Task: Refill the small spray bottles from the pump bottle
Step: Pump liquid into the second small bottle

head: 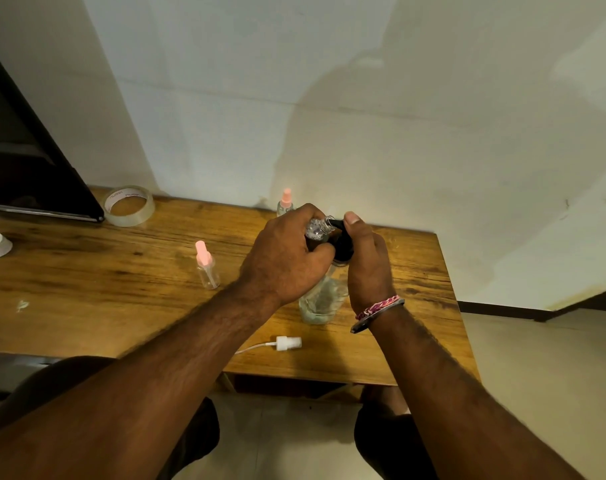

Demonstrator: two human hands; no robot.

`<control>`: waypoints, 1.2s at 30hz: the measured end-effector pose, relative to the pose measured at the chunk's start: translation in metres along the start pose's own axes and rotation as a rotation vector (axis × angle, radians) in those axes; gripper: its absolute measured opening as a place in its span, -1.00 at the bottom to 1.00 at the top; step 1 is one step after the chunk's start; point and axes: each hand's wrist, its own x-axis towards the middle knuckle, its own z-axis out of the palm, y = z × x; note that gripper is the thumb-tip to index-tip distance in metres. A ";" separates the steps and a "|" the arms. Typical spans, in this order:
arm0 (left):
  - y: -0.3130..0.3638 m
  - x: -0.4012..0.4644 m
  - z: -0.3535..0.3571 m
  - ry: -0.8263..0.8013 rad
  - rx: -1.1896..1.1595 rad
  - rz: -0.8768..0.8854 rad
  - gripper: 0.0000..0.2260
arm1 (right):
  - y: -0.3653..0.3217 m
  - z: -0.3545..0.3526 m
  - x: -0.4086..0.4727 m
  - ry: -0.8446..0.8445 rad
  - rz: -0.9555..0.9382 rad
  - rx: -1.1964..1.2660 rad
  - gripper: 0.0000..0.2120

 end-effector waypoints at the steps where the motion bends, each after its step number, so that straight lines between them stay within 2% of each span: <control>1: 0.000 0.000 0.000 0.001 -0.002 0.000 -0.69 | 0.000 0.000 0.000 0.004 0.002 -0.003 -0.58; 9: 0.002 0.000 -0.002 -0.003 -0.026 0.016 -0.82 | -0.008 0.002 -0.007 -0.021 -0.009 -0.016 -0.59; 20: 0.002 0.000 -0.002 -0.003 -0.042 0.018 -0.86 | -0.006 0.003 -0.005 -0.018 -0.010 0.007 -0.54; 24: 0.003 -0.001 -0.001 -0.002 -0.043 0.013 -0.76 | -0.005 0.003 -0.004 -0.004 -0.005 0.014 -0.56; 34: 0.000 -0.002 0.000 -0.002 -0.023 -0.001 -0.69 | -0.003 0.003 -0.002 0.018 -0.007 0.010 -0.60; 36: 0.000 -0.002 0.000 -0.004 -0.027 0.004 -0.73 | -0.003 0.003 -0.001 0.014 -0.008 0.000 -0.61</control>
